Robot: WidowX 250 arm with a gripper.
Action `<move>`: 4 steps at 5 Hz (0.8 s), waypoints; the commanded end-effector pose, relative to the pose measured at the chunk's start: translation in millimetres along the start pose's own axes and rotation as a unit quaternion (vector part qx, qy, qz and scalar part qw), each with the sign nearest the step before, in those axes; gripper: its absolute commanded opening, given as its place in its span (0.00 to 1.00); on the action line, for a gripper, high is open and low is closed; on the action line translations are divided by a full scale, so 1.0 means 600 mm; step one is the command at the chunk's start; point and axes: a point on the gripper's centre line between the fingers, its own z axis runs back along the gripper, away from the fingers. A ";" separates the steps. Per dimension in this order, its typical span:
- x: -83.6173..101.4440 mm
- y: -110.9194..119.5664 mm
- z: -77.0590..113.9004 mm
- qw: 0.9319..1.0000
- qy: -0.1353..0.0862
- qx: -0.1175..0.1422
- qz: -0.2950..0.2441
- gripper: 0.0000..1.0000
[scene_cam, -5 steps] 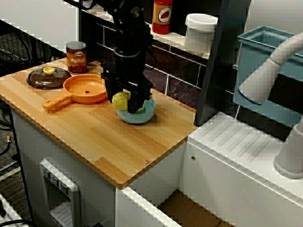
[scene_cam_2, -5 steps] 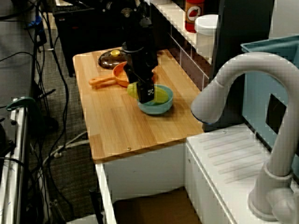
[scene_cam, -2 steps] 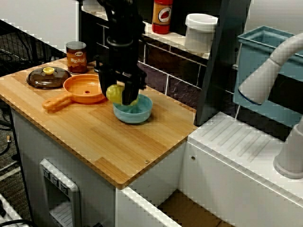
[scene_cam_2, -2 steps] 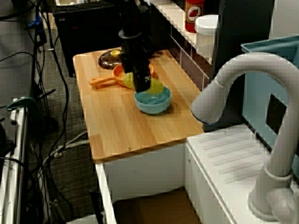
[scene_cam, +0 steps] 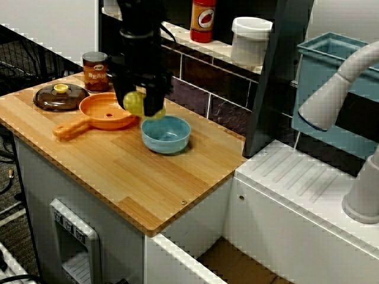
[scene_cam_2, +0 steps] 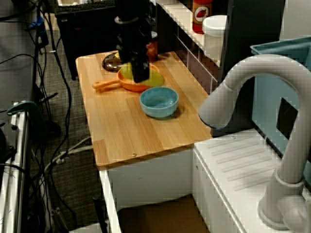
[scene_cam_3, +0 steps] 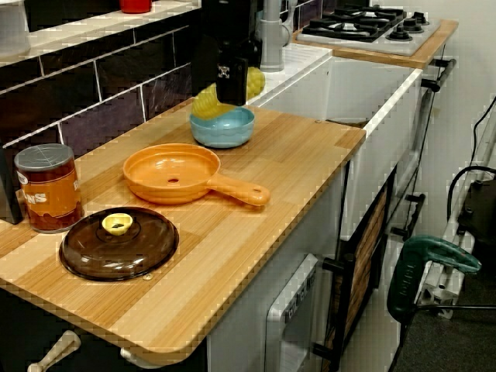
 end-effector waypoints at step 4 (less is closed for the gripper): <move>0.007 0.148 0.026 0.996 -0.065 0.022 0.050 0.00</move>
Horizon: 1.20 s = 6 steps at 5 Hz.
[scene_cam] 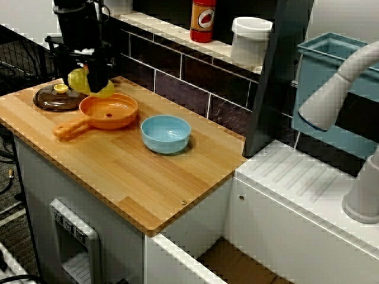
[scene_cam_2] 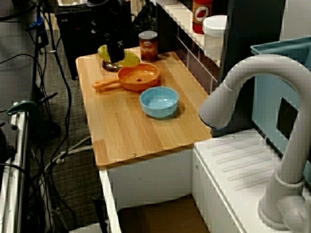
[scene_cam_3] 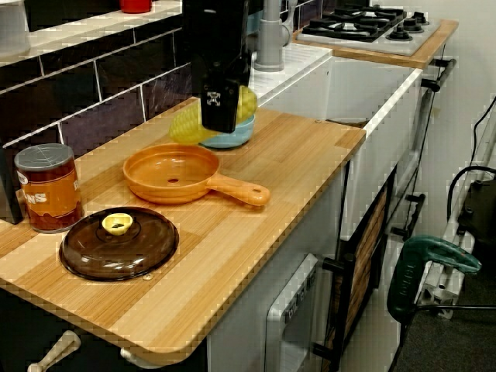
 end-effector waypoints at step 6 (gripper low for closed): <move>0.057 0.041 -0.001 0.998 -0.047 0.042 0.026 0.00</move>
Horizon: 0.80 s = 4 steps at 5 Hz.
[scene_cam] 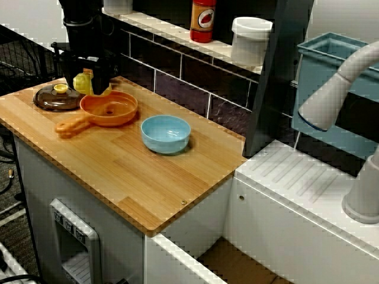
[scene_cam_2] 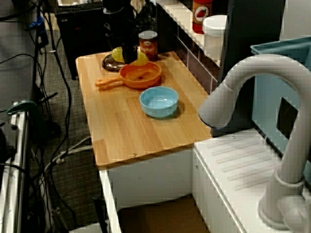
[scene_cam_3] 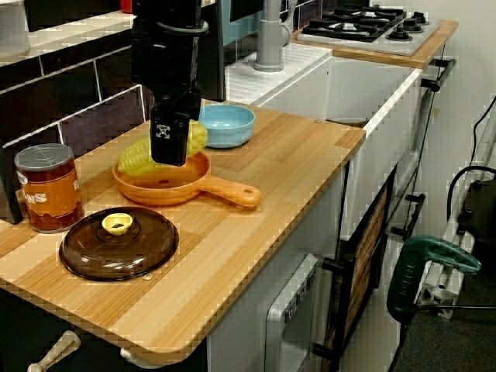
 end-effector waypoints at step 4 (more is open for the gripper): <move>-0.007 -0.009 0.017 1.000 -0.029 0.010 -0.008 0.00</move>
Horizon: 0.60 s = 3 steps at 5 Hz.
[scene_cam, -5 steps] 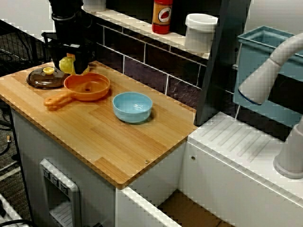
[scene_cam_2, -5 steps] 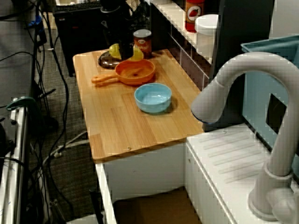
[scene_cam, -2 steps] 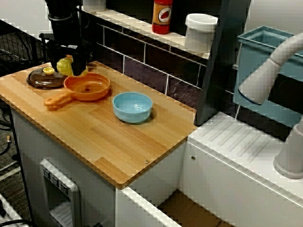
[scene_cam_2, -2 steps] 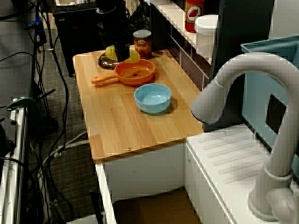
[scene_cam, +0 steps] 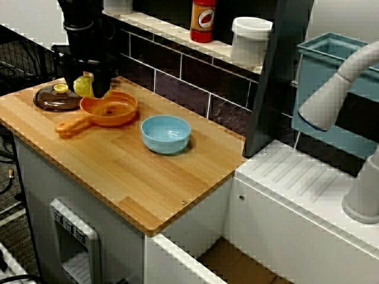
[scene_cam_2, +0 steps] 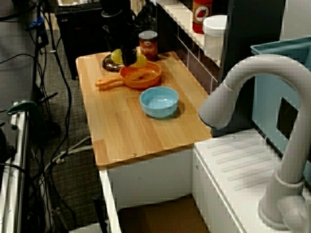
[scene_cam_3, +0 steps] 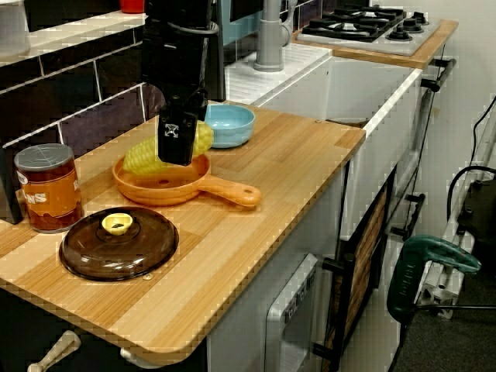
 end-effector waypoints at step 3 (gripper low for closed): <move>-0.005 -0.014 0.010 1.000 -0.008 0.007 -0.010 1.00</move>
